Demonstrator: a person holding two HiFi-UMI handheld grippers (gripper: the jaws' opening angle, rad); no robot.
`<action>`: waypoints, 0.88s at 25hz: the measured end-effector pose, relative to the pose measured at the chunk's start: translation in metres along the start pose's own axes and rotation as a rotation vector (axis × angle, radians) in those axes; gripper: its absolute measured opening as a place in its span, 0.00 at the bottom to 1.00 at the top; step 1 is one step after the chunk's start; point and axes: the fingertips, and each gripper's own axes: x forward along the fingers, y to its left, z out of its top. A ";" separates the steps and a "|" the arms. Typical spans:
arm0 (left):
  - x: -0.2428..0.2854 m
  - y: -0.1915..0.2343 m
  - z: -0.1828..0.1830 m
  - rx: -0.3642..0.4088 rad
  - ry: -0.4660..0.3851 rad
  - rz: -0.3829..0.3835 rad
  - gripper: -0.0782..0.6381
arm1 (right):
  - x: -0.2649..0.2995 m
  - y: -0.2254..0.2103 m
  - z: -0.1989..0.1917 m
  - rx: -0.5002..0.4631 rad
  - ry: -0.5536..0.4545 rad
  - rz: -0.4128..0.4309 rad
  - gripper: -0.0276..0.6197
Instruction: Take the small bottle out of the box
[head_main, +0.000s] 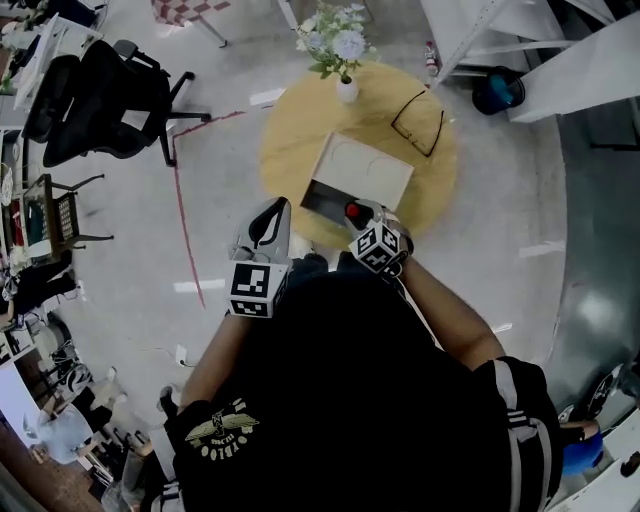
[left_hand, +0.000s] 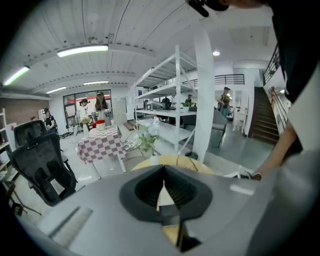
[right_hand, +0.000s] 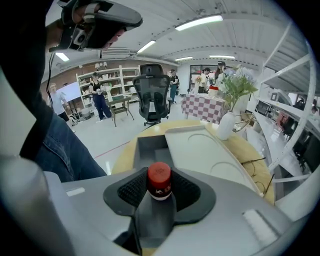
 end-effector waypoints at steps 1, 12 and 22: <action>0.002 -0.002 0.001 0.005 -0.005 -0.011 0.11 | 0.000 -0.001 0.001 0.010 -0.005 -0.004 0.28; 0.034 0.006 0.037 0.087 -0.107 -0.218 0.11 | -0.047 -0.021 0.043 0.191 -0.118 -0.124 0.34; 0.046 0.032 0.112 0.096 -0.297 -0.381 0.11 | -0.243 -0.109 0.169 0.403 -0.571 -0.711 0.05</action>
